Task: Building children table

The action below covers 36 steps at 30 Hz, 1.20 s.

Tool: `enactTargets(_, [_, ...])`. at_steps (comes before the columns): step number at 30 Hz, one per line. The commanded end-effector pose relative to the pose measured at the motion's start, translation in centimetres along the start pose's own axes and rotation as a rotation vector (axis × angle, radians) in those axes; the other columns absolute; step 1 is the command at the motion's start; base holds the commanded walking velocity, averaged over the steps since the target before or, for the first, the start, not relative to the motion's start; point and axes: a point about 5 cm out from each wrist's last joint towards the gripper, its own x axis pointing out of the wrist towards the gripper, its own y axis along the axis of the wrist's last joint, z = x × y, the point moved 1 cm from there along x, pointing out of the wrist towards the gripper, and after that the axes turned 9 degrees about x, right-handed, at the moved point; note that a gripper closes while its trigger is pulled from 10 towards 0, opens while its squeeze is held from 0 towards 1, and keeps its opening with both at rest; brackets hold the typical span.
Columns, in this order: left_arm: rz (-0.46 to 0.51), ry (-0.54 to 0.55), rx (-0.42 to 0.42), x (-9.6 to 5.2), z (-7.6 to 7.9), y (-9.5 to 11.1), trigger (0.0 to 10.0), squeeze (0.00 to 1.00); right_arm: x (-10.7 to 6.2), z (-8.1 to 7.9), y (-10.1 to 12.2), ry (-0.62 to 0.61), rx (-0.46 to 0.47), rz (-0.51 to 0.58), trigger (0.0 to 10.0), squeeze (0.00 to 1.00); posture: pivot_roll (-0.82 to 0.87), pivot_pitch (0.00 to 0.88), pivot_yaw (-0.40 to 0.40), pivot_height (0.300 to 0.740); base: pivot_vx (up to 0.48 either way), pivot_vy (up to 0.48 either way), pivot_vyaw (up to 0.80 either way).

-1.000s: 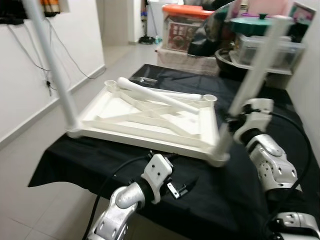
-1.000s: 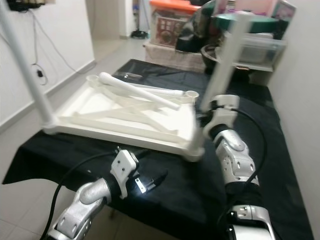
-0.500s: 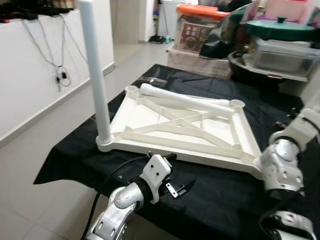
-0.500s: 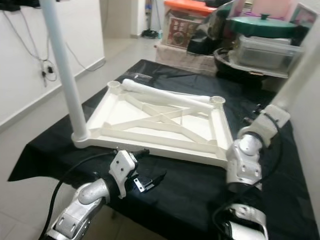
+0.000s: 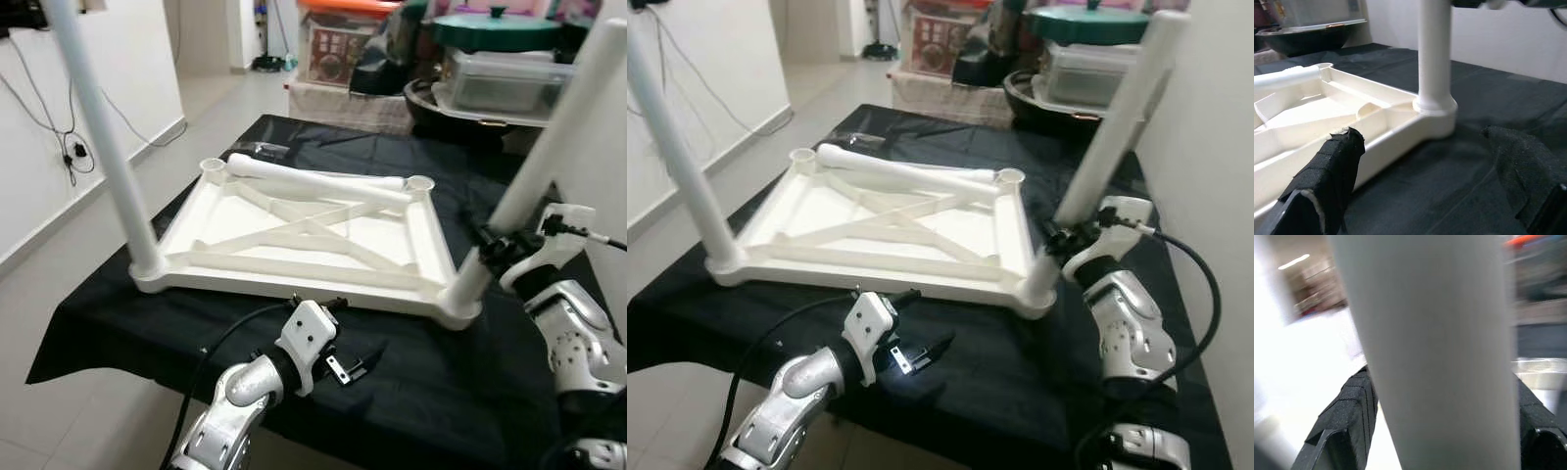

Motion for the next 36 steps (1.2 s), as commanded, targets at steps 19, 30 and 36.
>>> enactTargets(19, [-0.014, 0.002, -0.005, -0.2, 0.1, -0.4, 10.0, 0.0, 3.8, -3.8, -5.7, 0.176, -0.152, -0.313, 0.0, 0.0, 0.08, 0.0, -0.064, 0.74, 0.0, 0.0, 0.0])
enactTargets(30, [-0.017, -0.01, -0.008, -0.3, 0.2, -0.4, 10.0, 0.0, 0.1, 5.2, -3.3, -0.886, -0.165, -0.087, 0.0, 0.0, 0.07, 0.0, -0.053, 0.74, 0.0, 0.0, 0.0])
enactTargets(36, [-0.017, -0.01, -0.005, -0.2, 0.1, -0.4, 10.0, 0.0, -4.0, 6.8, -3.8, -1.327, -0.142, 0.026, 0.0, 0.0, 0.07, 0.0, -0.056, 0.74, 0.0, 0.0, 0.0])
